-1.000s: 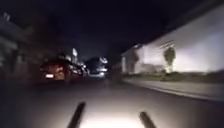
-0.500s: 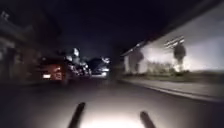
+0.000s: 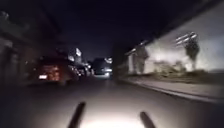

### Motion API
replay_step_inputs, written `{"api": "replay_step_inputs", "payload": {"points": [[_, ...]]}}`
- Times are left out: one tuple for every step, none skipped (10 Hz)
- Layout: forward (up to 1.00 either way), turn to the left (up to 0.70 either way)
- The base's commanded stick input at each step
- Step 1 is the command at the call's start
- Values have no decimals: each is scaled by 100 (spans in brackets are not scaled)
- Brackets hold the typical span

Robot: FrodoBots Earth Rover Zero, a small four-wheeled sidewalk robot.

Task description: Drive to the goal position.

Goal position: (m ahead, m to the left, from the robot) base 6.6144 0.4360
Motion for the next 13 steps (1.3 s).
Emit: {"api": "replay_step_inputs", "payload": {"points": [[100,3],[100,3],[100,3],[100,3],[100,3],[100,3],[100,3],[100,3],[100,3],[100,3],[100,3],[100,3],[100,3]]}}
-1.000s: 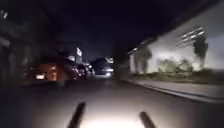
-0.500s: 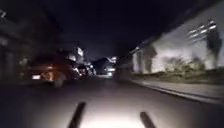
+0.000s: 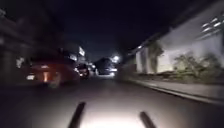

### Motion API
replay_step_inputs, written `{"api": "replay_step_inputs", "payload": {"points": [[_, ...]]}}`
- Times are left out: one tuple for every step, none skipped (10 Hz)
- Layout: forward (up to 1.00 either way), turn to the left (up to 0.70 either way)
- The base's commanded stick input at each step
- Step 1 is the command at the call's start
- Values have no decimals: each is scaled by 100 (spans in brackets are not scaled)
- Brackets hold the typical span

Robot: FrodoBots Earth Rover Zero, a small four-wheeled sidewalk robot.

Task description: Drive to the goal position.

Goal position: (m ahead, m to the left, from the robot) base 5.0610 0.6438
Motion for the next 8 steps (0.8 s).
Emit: {"api": "replay_step_inputs", "payload": {"points": [[100,3],[100,3],[100,3],[100,3],[100,3],[100,3],[100,3],[100,3]]}}
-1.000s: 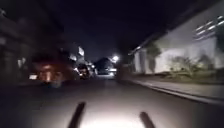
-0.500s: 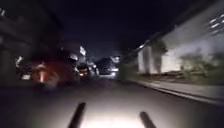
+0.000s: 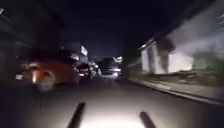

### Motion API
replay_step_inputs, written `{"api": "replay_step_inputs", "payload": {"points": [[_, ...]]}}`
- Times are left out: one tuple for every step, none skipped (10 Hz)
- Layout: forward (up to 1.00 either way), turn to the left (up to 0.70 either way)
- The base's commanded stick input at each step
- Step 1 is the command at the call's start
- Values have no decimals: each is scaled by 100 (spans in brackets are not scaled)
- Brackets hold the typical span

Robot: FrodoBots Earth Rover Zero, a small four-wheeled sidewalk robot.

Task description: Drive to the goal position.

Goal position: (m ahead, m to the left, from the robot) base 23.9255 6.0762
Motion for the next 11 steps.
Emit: {"api": "replay_step_inputs", "payload": {"points": [[100,-4],[100,-20],[100,-37],[100,-37],[100,-37],[100,-37],[100,-37],[100,-37],[100,-37],[100,-37],[100,-37]]}}
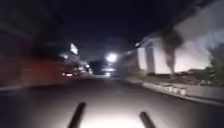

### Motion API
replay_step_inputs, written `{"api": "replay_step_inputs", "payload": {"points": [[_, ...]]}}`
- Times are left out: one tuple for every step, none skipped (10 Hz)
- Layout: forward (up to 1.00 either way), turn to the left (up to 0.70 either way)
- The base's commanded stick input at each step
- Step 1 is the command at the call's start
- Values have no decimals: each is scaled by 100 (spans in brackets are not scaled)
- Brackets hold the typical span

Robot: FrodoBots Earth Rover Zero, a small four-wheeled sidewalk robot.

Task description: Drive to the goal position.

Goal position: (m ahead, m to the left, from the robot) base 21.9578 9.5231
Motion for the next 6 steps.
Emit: {"api": "replay_step_inputs", "payload": {"points": [[100,-37],[100,-25],[100,3],[100,3],[100,3],[100,3]]}}
